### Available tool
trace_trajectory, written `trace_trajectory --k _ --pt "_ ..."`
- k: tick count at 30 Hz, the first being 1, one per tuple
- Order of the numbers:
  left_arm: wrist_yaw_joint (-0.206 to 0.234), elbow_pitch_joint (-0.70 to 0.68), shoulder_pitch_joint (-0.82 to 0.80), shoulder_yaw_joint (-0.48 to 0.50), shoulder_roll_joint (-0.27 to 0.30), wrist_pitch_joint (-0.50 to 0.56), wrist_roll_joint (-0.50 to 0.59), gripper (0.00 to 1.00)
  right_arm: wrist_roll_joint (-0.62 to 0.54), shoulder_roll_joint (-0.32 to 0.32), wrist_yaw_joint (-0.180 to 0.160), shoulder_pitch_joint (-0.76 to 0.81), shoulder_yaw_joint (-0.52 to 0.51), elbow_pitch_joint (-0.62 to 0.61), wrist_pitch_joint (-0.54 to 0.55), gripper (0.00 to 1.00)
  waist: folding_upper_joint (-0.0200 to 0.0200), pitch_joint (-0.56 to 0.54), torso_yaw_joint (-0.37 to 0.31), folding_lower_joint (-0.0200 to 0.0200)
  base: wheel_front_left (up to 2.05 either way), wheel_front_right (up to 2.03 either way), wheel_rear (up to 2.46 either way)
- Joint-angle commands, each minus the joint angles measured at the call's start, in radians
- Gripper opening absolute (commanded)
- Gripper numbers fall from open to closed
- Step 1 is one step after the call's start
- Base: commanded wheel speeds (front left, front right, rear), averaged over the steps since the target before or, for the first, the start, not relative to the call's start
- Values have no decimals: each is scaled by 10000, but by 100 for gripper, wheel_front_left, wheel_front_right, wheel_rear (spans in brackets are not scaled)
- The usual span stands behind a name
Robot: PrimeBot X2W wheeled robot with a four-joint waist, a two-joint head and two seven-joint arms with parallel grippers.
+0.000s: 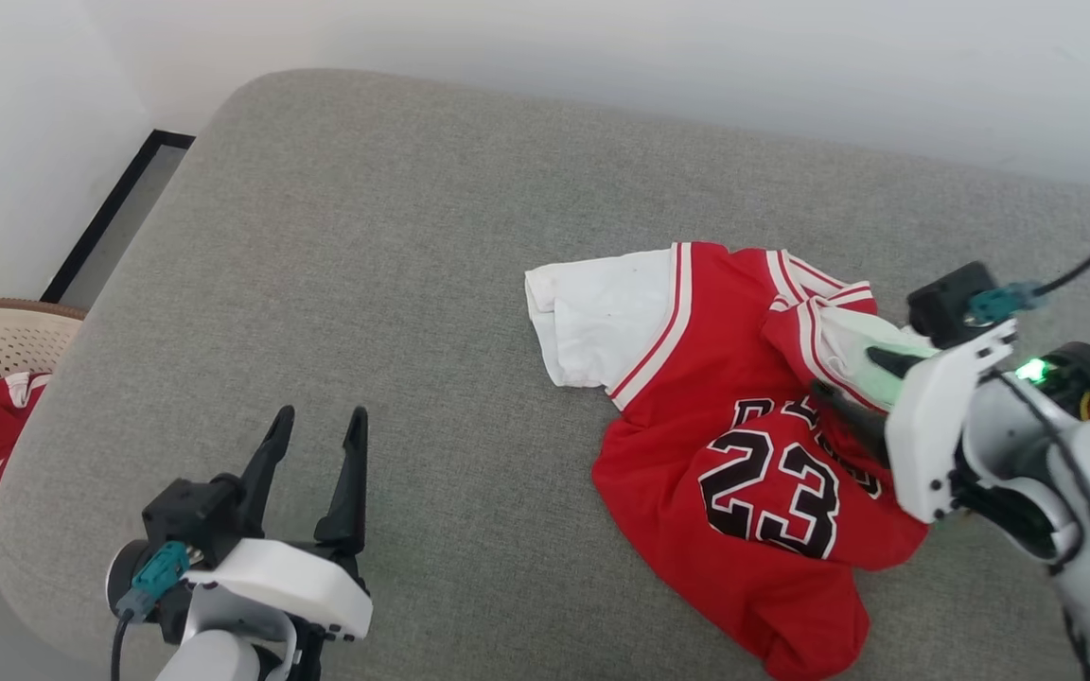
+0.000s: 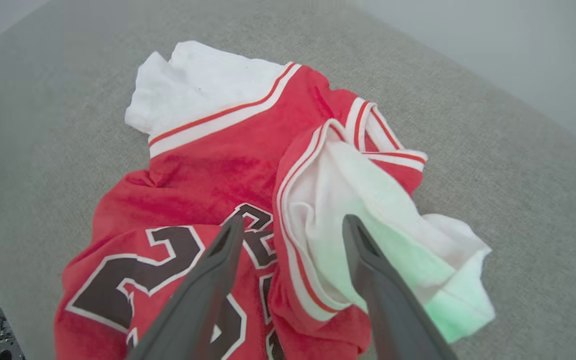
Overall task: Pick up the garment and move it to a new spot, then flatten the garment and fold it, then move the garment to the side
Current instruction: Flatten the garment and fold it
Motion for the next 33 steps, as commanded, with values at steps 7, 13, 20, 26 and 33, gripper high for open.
trace_trajectory --k 7,13,20,26,33 --pt "-18 -213 362 251 -66 -51 197 100 76 -551 -3 527 -1124 -867 323 100 0 -47 13 0 0 0 0" --pt "-119 -332 458 389 -217 -51 332 100 56 -856 -3 847 -2014 -949 726 100 0 93 168 0 0 0 0" --pt "-221 -287 311 451 -386 -53 459 100 163 -833 -3 586 -1646 -218 843 100 0 342 391 0 0 0 0" --pt "-279 -253 254 543 -516 -53 556 100 389 -905 -5 -154 -907 749 156 0 0 487 484 0 0 0 0" --pt "-221 -302 465 697 -528 -53 604 100 632 -1356 -3 -184 -1743 1112 -235 0 0 462 384 0 0 0 0"
